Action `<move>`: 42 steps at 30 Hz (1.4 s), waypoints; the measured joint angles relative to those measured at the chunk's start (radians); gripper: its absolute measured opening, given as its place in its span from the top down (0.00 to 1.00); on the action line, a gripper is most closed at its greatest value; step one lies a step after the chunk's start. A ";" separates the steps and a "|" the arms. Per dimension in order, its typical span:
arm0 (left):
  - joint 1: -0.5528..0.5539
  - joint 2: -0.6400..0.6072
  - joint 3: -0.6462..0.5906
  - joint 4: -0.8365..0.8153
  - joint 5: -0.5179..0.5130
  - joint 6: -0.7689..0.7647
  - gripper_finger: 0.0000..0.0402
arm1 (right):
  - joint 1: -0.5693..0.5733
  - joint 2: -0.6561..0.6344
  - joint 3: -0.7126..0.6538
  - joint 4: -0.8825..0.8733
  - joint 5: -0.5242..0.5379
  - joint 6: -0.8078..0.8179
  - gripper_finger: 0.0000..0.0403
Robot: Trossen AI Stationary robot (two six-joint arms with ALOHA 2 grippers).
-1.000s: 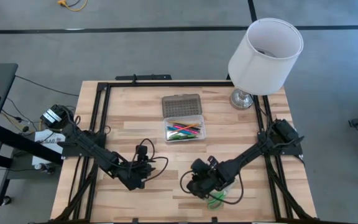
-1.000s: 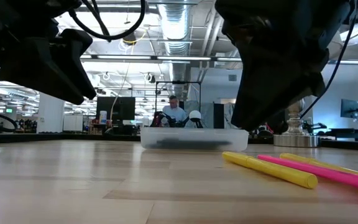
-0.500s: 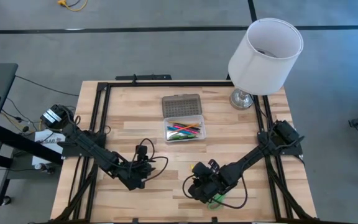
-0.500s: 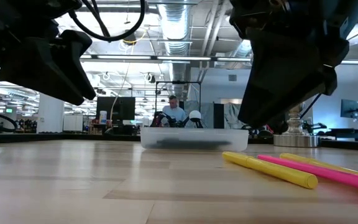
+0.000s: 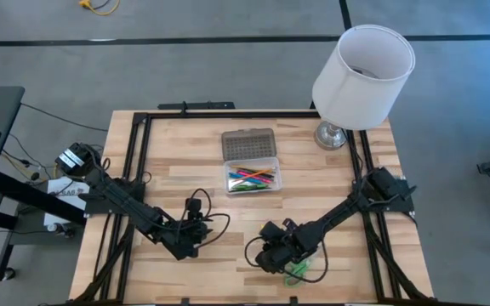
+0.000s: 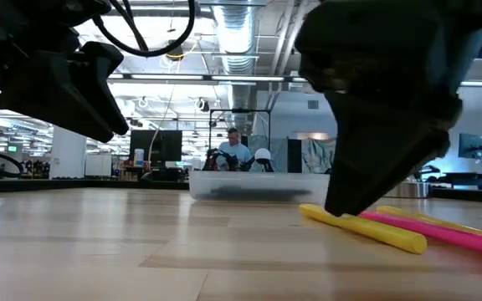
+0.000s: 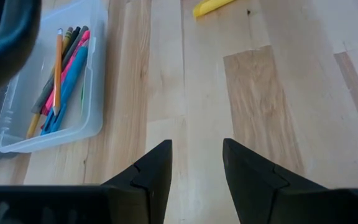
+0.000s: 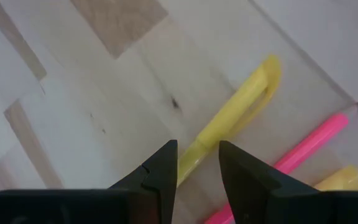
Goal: Pick & place school supplies into a supply box
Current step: Put the left yellow pen into the gray supply box
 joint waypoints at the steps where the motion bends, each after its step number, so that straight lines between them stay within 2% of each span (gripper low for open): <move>1: 0.000 0.000 0.000 0.000 0.000 0.000 0.66 | -0.002 0.000 0.000 0.001 0.000 -0.005 0.72; 33: 0.000 0.000 0.000 0.001 0.000 -0.012 0.66 | -0.049 0.000 0.001 -0.042 -0.004 -0.001 0.72; 42: 0.000 0.000 0.000 0.001 0.000 -0.013 0.66 | -0.067 0.000 0.001 -0.052 -0.004 -0.014 0.78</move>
